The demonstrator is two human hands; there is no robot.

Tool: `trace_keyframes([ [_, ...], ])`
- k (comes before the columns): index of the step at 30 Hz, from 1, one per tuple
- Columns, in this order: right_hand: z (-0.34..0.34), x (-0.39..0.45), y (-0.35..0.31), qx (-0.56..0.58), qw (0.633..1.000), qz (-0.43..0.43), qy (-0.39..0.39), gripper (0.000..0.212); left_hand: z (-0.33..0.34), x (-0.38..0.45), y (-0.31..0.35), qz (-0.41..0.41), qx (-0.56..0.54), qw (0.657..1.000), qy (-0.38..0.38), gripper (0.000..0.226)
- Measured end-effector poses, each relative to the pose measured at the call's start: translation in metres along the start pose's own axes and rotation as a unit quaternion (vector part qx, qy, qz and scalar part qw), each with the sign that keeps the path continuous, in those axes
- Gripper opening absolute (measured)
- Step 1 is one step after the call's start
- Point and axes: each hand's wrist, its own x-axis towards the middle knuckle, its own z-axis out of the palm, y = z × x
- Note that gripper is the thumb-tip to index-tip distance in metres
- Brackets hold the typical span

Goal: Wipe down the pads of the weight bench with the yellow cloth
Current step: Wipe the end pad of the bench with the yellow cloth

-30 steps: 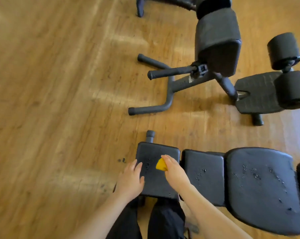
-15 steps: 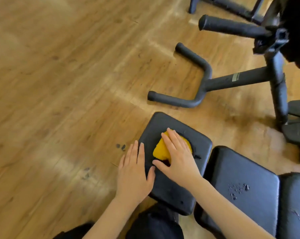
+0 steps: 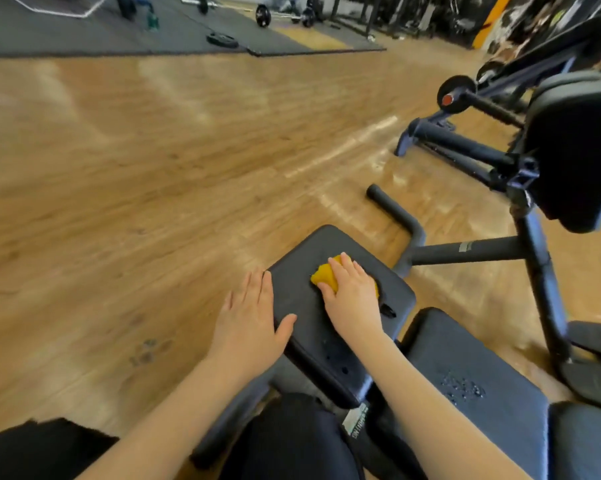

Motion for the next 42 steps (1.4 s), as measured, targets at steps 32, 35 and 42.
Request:
trace_keyframes([
  [32, -0.016, 0.082, 0.016, 0.038, 0.997, -0.066, -0.032, 0.043, 0.001, 0.001, -0.029, 0.0, -0.117, 0.992, -0.047, 0.113],
  [35, -0.006, 0.051, -0.006, 0.038, 0.99, -0.132, -0.039, 0.044, 0.002, 0.002, -0.032, -0.002, -0.123, 0.991, -0.057, 0.113],
  [42, 0.014, -0.031, -0.031, -0.007, 0.943, -0.332, -0.033, 0.037, 0.002, -0.001, -0.031, -0.026, -0.141, 0.988, -0.051, 0.117],
])
